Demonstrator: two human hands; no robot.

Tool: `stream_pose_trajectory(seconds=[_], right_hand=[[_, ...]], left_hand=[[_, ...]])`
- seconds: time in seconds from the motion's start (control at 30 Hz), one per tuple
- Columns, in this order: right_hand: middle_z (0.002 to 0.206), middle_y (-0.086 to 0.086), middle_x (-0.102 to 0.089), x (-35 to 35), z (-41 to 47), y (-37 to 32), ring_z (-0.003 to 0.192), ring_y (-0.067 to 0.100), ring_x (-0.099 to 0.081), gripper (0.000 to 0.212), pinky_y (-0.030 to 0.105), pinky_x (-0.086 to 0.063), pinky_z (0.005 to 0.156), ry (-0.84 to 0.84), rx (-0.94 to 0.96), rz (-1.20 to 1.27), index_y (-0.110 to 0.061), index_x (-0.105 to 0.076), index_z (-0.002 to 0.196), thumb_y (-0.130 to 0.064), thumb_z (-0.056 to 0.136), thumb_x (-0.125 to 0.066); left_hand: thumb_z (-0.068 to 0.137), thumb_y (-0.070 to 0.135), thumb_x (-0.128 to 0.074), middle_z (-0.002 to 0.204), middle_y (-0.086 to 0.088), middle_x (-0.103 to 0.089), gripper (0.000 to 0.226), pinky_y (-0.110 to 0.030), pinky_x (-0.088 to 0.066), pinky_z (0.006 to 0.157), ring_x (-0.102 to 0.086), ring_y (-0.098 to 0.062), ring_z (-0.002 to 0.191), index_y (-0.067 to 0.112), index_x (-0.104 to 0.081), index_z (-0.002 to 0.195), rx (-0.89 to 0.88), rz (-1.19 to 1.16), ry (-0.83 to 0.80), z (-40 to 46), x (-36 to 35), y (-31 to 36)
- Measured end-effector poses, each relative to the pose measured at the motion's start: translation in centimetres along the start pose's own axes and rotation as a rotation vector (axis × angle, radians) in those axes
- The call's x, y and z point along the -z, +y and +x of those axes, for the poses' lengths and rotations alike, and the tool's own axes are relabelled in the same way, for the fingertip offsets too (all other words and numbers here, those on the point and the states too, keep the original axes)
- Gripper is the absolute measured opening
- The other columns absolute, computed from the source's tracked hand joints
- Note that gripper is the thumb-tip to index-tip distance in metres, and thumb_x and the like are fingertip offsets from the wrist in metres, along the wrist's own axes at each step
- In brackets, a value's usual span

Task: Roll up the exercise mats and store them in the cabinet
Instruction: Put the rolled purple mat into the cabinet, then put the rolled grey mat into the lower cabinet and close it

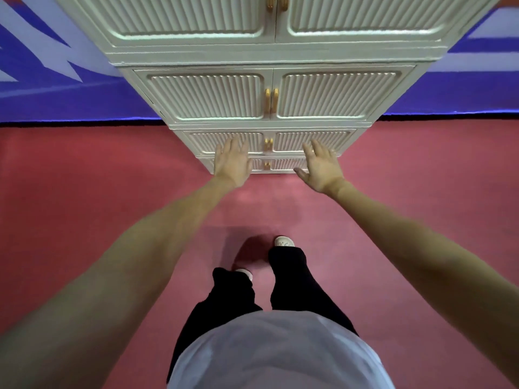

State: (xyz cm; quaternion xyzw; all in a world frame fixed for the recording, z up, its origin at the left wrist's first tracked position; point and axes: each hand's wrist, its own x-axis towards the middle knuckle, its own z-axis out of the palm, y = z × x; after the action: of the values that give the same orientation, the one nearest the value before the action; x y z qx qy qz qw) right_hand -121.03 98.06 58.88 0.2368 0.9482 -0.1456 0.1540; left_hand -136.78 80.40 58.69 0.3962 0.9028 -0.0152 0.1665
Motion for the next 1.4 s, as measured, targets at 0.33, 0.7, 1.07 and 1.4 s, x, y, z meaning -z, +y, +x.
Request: stream_pose_trajectory(seconds=[0.33, 0.7, 1.07, 1.4], right_hand=[[0.160, 0.016, -0.010, -10.7, -16.6, -8.3, 0.149, 0.030, -0.006, 0.079, 0.044, -0.011, 0.118, -0.053, -0.438, 0.270, -0.009, -0.014, 0.153, -0.051, 0.095, -0.048], [0.159, 0.016, -0.014, -20.8, -35.2, -13.3, 0.147, 0.031, -0.013, 0.075, 0.044, -0.014, 0.117, -0.031, -0.947, 0.563, -0.008, -0.016, 0.153, -0.047, 0.096, -0.047], [0.159, 0.019, -0.015, -34.4, -55.1, -20.0, 0.145, 0.035, -0.018, 0.076, 0.044, -0.016, 0.116, 0.045, -1.424, 0.799, -0.007, -0.017, 0.153, -0.044, 0.096, -0.050], [0.155, 0.022, -0.022, -53.5, -73.3, -26.2, 0.143, 0.035, -0.021, 0.079, 0.045, -0.020, 0.113, -0.022, -1.620, 0.943, -0.005, -0.022, 0.150, -0.035, 0.089, -0.062]], left_hand=[[0.099, 0.037, -0.040, 0.157, -0.017, -0.021, 0.059, -0.052, -0.008, 0.119, -0.016, -0.032, 0.146, 0.012, -0.025, 0.150, -0.294, 0.042, -0.129, -10.5, -4.8, -1.0], [0.101, 0.036, -0.038, 0.155, -0.020, -0.025, 0.057, -0.053, -0.009, 0.119, -0.019, -0.033, 0.145, 0.010, -0.024, 0.151, -0.721, 0.249, -0.325, -19.7, -11.4, 5.3], [0.100, 0.034, -0.038, 0.158, -0.018, -0.020, 0.058, -0.051, -0.005, 0.120, -0.014, -0.031, 0.147, 0.011, -0.023, 0.152, -1.258, 0.486, -0.450, -36.3, -20.5, 16.3], [0.097, 0.035, -0.044, 0.157, -0.017, -0.021, 0.063, -0.051, -0.006, 0.118, -0.015, -0.029, 0.147, 0.011, -0.023, 0.151, -1.534, 0.718, -0.543, -54.5, -37.8, 17.9]])
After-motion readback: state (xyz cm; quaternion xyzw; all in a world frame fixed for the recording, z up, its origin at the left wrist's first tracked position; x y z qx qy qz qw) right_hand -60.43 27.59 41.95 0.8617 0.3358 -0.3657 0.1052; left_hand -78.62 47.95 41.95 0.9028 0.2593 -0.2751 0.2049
